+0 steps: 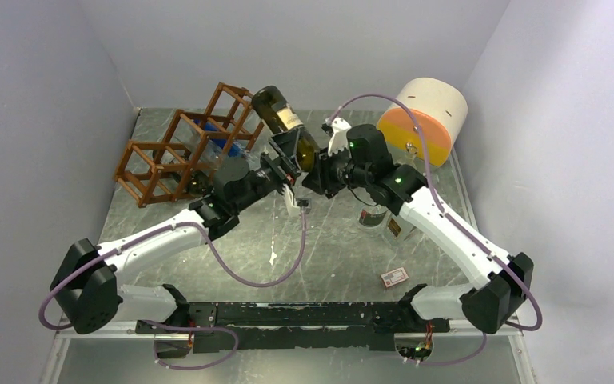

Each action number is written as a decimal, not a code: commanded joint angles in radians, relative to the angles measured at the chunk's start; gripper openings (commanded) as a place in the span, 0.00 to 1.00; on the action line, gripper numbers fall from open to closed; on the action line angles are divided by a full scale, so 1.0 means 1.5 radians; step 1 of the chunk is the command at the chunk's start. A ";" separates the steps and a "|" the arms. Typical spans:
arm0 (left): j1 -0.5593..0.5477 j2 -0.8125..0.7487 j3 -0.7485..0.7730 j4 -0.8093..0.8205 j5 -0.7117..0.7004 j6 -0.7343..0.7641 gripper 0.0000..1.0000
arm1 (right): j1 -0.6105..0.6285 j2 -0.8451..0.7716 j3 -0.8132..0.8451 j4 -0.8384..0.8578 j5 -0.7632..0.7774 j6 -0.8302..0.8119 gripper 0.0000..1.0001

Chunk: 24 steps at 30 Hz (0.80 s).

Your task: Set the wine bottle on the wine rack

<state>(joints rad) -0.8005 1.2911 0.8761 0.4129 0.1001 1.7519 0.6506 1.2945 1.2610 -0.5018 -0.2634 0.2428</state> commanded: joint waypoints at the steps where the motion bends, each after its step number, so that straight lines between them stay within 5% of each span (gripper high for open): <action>1: -0.012 -0.041 -0.022 0.130 0.031 -0.044 0.99 | -0.008 -0.046 0.000 0.109 0.106 0.017 0.00; 8: -0.020 -0.022 -0.008 0.132 -0.006 -0.086 0.99 | -0.008 -0.071 -0.007 0.131 0.156 0.033 0.00; 12: -0.023 -0.043 -0.004 0.103 -0.028 -0.196 0.99 | -0.008 -0.092 -0.027 0.146 0.176 0.036 0.00; 24: -0.023 -0.115 0.095 -0.138 -0.142 -1.076 0.99 | -0.008 -0.077 -0.071 0.145 0.172 0.017 0.00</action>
<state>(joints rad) -0.8310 1.1542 0.9901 0.3370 -0.0093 0.7223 0.6380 1.1999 1.1549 -0.4236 -0.0105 0.2932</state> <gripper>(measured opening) 0.993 0.368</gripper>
